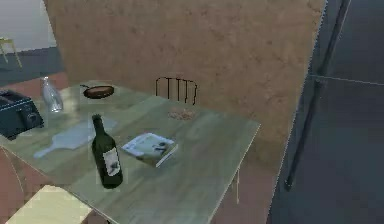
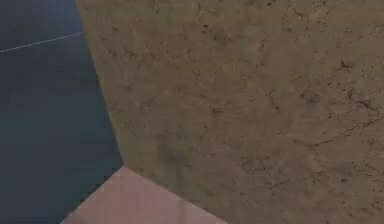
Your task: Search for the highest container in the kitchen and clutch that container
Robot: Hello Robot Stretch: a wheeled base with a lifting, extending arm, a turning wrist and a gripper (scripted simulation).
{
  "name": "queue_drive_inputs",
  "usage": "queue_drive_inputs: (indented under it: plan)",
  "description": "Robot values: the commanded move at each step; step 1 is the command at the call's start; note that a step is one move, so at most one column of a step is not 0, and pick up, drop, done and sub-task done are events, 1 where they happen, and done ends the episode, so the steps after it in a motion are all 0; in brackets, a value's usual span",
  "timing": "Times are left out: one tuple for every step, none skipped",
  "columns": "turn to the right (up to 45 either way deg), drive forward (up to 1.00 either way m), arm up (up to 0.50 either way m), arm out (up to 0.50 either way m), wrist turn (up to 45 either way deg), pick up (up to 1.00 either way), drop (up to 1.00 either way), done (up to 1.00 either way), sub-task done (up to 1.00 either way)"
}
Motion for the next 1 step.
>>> queue_drive_inputs:
  plan:
    - [45.0,0.0,0.0,0.0,0.0,0.0,0.0,0.0,0.0]
